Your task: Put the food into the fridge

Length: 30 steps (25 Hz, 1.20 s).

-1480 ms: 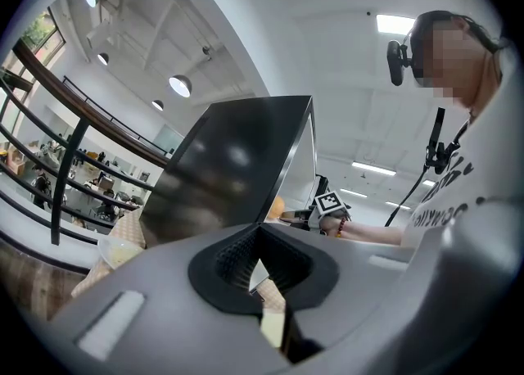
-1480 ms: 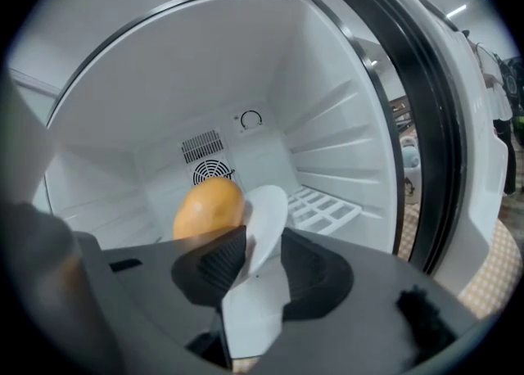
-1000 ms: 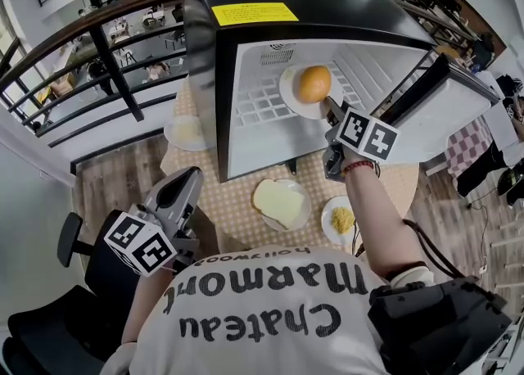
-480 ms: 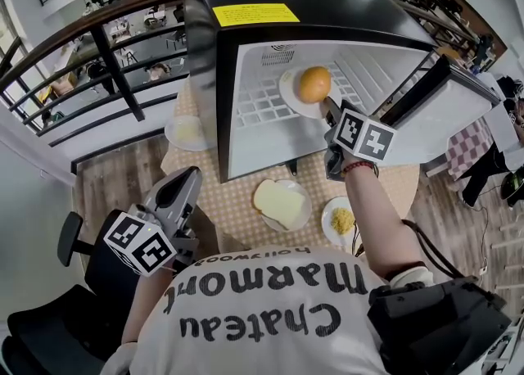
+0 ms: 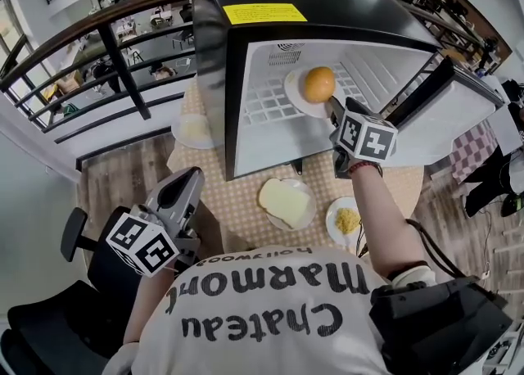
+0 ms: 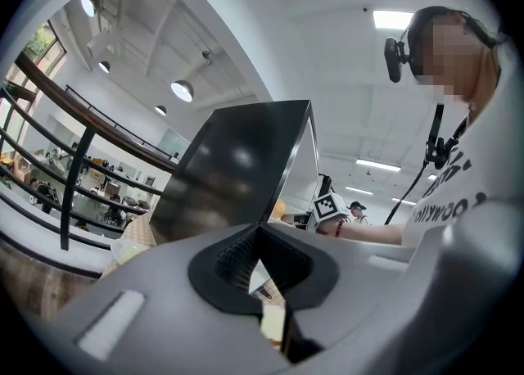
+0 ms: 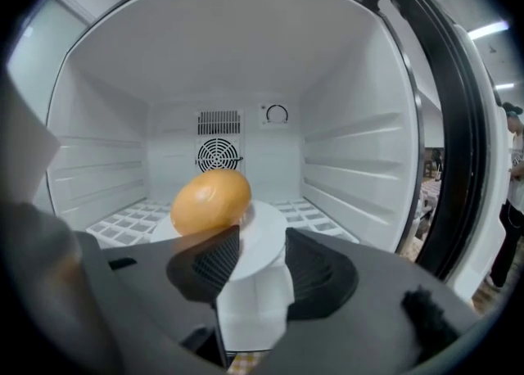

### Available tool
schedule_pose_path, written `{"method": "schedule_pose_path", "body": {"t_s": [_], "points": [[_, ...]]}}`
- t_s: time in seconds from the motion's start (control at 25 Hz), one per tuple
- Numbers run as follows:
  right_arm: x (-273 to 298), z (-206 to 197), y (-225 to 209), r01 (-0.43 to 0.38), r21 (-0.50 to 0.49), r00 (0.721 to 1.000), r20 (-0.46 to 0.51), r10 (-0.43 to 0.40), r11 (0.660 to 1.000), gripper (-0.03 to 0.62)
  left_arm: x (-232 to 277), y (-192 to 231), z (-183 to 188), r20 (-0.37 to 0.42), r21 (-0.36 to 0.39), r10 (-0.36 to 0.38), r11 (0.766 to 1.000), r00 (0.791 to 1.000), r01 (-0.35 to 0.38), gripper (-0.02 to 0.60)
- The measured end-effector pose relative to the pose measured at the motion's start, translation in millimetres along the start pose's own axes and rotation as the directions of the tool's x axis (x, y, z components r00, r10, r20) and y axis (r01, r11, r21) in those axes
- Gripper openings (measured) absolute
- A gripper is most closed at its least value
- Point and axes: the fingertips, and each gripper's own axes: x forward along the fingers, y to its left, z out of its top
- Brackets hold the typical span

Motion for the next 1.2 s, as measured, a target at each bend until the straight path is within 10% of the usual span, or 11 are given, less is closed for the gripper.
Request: {"method": "schedule_pose_path", "body": {"t_s": [1.2], "points": [[-20.0, 11.9, 10.5, 0.002, -0.093, 0.996, 0.088, 0.006, 0.996, 0.149, -42.3, -16.2, 7.5, 0.029, 0.025, 0.062, 0.998, 0.998, -0.062, 0.008]]}}
